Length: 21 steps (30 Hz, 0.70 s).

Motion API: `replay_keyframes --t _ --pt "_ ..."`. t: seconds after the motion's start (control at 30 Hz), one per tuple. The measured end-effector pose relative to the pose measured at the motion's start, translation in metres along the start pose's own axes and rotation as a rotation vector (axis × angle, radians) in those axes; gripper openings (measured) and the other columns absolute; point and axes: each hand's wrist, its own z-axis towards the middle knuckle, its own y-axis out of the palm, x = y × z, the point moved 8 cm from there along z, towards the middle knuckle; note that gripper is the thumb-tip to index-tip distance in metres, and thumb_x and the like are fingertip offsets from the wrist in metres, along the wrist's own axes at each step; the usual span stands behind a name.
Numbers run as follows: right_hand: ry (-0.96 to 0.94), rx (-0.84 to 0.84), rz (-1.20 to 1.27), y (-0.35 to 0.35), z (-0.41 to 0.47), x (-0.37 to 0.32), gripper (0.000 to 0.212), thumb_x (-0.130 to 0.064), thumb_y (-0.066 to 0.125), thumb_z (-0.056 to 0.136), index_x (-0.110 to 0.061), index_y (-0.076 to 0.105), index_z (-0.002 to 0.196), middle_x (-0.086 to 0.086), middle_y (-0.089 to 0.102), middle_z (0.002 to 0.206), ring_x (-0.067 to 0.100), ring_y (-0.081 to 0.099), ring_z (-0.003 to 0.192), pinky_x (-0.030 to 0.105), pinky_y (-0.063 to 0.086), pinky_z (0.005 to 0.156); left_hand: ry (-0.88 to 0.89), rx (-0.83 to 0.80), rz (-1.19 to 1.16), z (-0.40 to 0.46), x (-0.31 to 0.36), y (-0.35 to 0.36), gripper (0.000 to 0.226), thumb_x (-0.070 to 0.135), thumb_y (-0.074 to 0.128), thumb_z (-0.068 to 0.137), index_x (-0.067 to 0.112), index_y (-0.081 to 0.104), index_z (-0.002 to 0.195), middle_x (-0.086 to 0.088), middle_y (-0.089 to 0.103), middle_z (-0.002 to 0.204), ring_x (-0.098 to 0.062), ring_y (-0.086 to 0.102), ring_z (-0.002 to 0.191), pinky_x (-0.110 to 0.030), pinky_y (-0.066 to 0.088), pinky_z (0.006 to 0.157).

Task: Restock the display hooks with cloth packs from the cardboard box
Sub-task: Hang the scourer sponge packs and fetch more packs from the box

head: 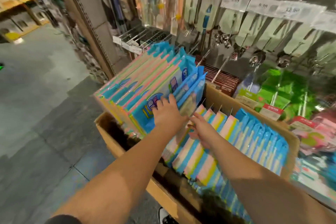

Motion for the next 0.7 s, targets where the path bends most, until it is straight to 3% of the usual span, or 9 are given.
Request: replay_keyframes --t 0.13,0.27,0.33,0.43,0.53,0.7 --pt "0.022 -0.005 0.223 0.005 0.006 0.014 0.053 -0.025 0.048 0.103 -0.028 0.030 0.153 -0.006 0.048 0.141 0.018 0.055 0.117 0.039 0.050 0.093 -0.023 -0.081 0.044 0.003 0.003 0.011 0.099 0.070 0.063 0.083 0.007 0.027 0.149 -0.017 0.038 0.149 -0.037 0.033 0.140 -0.046 0.034 0.110" --pt "0.028 -0.024 0.396 0.006 0.006 0.029 0.052 -0.032 0.049 0.103 -0.032 0.033 0.153 -0.004 0.047 0.148 0.023 0.053 0.130 0.052 0.044 0.107 -0.035 -0.166 -0.168 0.002 0.006 0.022 0.093 0.052 0.071 0.084 0.008 0.023 0.150 -0.016 0.048 0.138 -0.036 0.055 0.121 -0.043 0.051 0.085" --pt "0.020 -0.027 0.410 0.005 -0.006 0.031 0.051 -0.035 0.050 0.103 -0.033 0.035 0.152 -0.006 0.040 0.154 0.022 0.043 0.139 0.050 0.046 0.104 -0.031 -0.151 -0.154 -0.004 0.006 0.015 0.089 0.057 0.069 0.084 0.009 0.027 0.147 -0.011 0.059 0.121 -0.030 0.064 0.103 -0.039 0.054 0.073" --pt "-0.046 -0.030 0.346 -0.007 -0.039 0.025 0.048 -0.038 0.048 0.103 -0.032 0.037 0.150 -0.012 0.041 0.150 0.016 0.042 0.137 0.041 0.047 0.101 -0.039 -0.118 -0.233 -0.028 0.004 -0.005 0.071 0.061 0.066 0.083 0.013 0.037 0.126 0.000 0.057 0.088 -0.024 0.061 0.076 -0.033 0.043 0.057" --pt "-0.138 0.007 0.274 -0.037 -0.081 0.027 0.040 -0.038 0.046 0.104 -0.032 0.043 0.143 -0.013 0.049 0.141 0.009 0.050 0.128 0.036 0.046 0.100 -0.045 -0.068 -0.423 -0.065 0.006 -0.024 0.056 0.052 0.072 0.078 0.019 0.041 0.112 0.005 0.057 0.085 -0.021 0.059 0.077 -0.033 0.042 0.063" --pt "-0.242 0.157 0.298 -0.126 -0.161 0.056 0.023 -0.028 0.047 0.104 -0.027 0.053 0.126 -0.005 0.056 0.134 0.014 0.053 0.126 0.030 0.048 0.085 0.040 -0.141 -0.912 -0.142 0.047 -0.025 0.076 0.060 0.079 0.054 0.022 0.056 0.115 0.000 0.073 0.104 -0.019 0.071 0.092 -0.045 0.057 0.088"
